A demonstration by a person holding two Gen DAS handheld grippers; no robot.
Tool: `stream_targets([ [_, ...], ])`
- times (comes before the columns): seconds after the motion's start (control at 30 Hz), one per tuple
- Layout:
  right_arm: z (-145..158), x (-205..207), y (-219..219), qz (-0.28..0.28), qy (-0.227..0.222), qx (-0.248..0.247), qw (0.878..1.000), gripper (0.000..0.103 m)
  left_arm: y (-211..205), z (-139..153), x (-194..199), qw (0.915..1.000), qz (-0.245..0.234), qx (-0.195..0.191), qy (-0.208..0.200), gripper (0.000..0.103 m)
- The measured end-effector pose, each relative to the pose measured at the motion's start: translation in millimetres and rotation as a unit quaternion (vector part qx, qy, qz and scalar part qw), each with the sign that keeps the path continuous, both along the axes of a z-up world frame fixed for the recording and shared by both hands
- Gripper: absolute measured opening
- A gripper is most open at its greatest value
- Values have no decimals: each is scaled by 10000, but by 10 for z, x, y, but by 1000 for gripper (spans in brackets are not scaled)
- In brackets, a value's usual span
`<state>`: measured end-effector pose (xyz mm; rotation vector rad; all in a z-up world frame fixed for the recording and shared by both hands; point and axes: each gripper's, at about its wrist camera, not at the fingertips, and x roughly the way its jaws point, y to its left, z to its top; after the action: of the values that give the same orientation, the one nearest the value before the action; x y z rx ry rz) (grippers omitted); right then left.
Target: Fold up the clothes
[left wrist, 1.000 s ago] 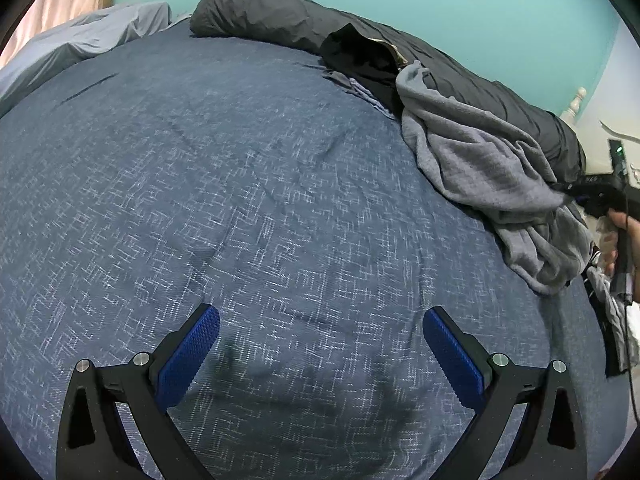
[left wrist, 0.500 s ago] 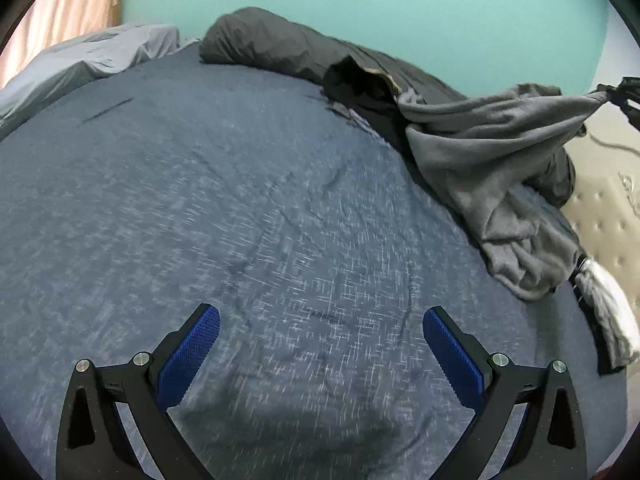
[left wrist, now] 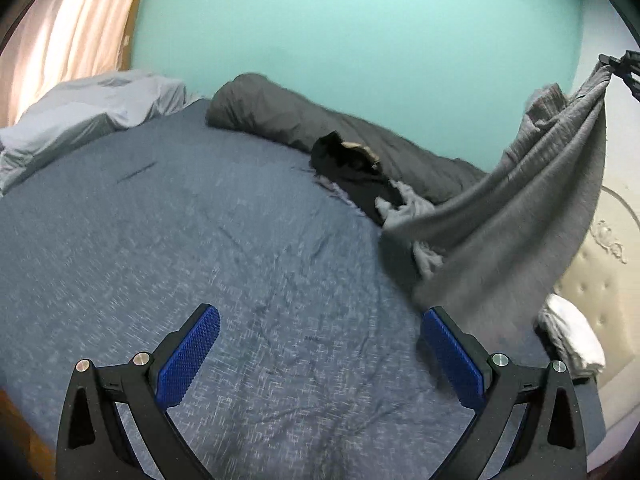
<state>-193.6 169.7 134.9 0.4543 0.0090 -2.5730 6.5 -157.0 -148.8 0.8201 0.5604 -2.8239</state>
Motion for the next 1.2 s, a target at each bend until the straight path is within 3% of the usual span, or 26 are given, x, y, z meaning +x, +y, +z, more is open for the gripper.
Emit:
stream_targets([
  [0.13,-236,303,-2,229,-274,188,9992,3,130,197,197,9997,-208,-35,87,103],
  [0.33,-1294,648,142,461,-1051,163,9933,3,271,261,407,9989,-426,-201,47,103],
  [0.6,-2828,870,421,481,-2230,278,9732,3,386,-47,399,9972,-604,-265,-343,103],
  [0.9,-3902,662,831,70,-3248,578,9440,5,603,-500,168,9929,-835,-230,-809,103],
  [1.1,-3909,658,970,207,-3143,517,9477,6,807,-715,-11,9876,-1118,-388,-1034,103],
  [1.2,-3880,663,1041,268,-3040,453,9512,13,889,-782,-93,9854,-1222,-440,-1101,103],
])
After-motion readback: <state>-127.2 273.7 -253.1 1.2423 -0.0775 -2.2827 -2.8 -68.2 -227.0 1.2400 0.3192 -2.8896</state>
